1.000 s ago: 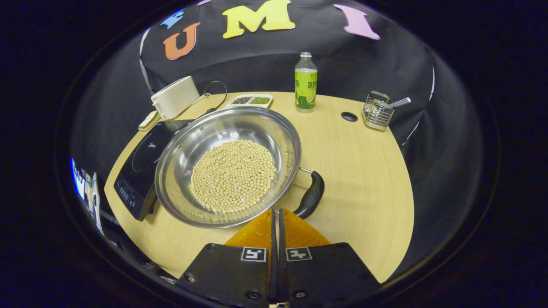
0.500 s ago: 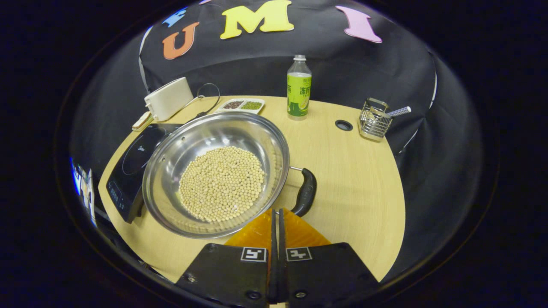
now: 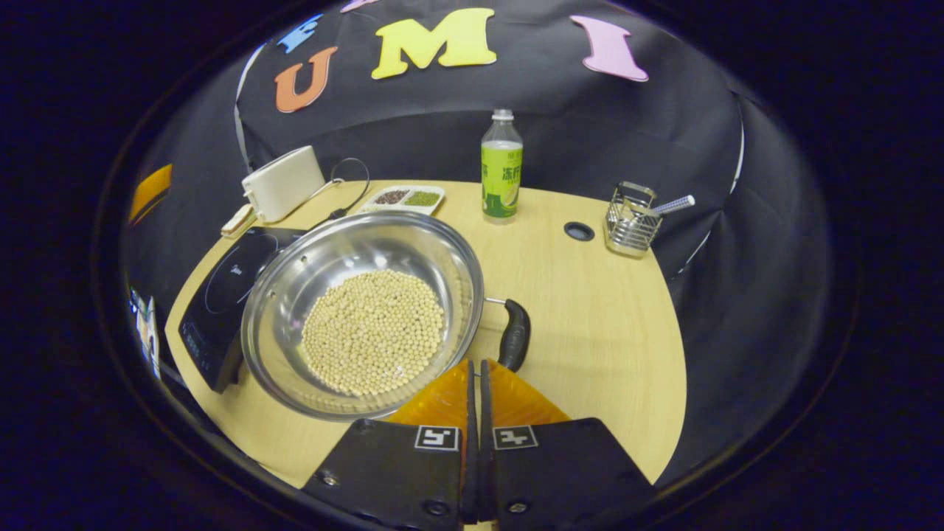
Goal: First push the handle of the pot to place it horizontally, then grasp the pot with both hands and set it on the induction cooktop.
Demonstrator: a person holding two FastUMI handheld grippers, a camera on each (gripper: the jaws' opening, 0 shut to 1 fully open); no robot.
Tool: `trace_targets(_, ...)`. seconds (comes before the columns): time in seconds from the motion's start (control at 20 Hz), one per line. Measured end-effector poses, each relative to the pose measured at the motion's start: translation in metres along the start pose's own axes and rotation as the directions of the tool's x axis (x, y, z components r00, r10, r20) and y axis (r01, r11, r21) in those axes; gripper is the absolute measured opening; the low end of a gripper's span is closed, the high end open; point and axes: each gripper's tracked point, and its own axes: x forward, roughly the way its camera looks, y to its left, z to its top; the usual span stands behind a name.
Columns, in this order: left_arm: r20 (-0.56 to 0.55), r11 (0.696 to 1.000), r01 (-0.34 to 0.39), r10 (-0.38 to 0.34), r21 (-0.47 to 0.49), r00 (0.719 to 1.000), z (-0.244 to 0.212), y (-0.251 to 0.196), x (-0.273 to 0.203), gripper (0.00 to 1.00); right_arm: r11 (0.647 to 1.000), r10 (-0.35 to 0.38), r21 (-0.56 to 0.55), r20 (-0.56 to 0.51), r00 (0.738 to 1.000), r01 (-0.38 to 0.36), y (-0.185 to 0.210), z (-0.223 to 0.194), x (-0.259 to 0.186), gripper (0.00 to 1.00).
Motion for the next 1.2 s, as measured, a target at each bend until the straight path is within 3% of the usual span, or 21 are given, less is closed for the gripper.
trace_targets(0.1, -0.044, 1.0, 0.01, -0.011, -0.009, 0.999, -0.018, -0.003, 0.015, 0.96, 1.0, -0.001, 0.005, 0.048, 0.999, 0.001, 0.003, 0.007, -0.006, 0.02)
trace_targets(0.15, -0.069, 1.0, 0.017, -0.018, -0.017, 0.997, -0.027, -0.004, 0.022, 0.96, 1.0, -0.003, 0.011, 0.078, 0.997, 0.003, 0.004, 0.013, -0.013, 0.07)
trace_targets(0.25, -0.123, 0.999, 0.036, -0.04, -0.031, 0.992, -0.046, -0.01, 0.035, 0.97, 0.999, -0.038, 0.026, 0.141, 0.989, 0.034, -0.002, 0.025, -0.016, 0.31)
trace_targets(0.35, -0.168, 0.998, 0.048, -0.054, -0.039, 0.984, -0.063, -0.014, 0.046, 0.97, 0.992, -0.126, 0.044, 0.197, 0.972, 0.12, -0.02, 0.036, -0.018, 0.77)
trace_targets(0.4, -0.193, 0.997, 0.056, -0.064, -0.049, 0.979, -0.071, -0.016, 0.051, 0.97, 0.987, -0.161, 0.052, 0.213, 0.964, 0.153, -0.024, 0.039, -0.017, 0.91)
trace_targets(0.5, -0.253, 0.994, 0.073, -0.09, -0.078, 0.963, -0.091, -0.021, 0.06, 0.96, 0.986, -0.156, 0.084, 0.198, 0.968, 0.142, -0.024, 0.038, -0.011, 1.0)
trace_targets(0.7, -0.357, 0.994, 0.069, -0.093, -0.081, 0.93, -0.122, -0.023, 0.079, 0.96, 0.977, -0.145, 0.178, 0.167, 0.975, 0.115, -0.026, 0.034, 0.023, 1.0)
trace_targets(0.85, -0.413, 0.995, 0.068, -0.09, -0.067, 0.906, -0.142, -0.019, 0.093, 0.96, 0.973, -0.126, 0.207, 0.104, 0.987, 0.103, -0.025, 0.019, 0.05, 1.0)
trace_targets(1.05, -0.45, 0.996, 0.06, -0.086, -0.071, 0.889, -0.157, -0.013, 0.106, 0.95, 0.968, -0.123, 0.23, 0.106, 0.987, 0.096, -0.028, 0.016, 0.062, 1.0)
trace_targets(1.15, -0.457, 0.991, 0.091, -0.128, -0.102, 0.88, -0.163, -0.022, 0.11, 0.88, 0.973, -0.119, 0.21, 0.103, 0.988, 0.095, -0.028, 0.017, 0.063, 0.98)
trace_targets(1.2, -0.461, 0.991, 0.09, -0.128, -0.102, 0.878, -0.166, -0.022, 0.113, 0.8, 0.975, -0.115, 0.203, 0.104, 0.988, 0.092, -0.027, 0.018, 0.064, 0.97)
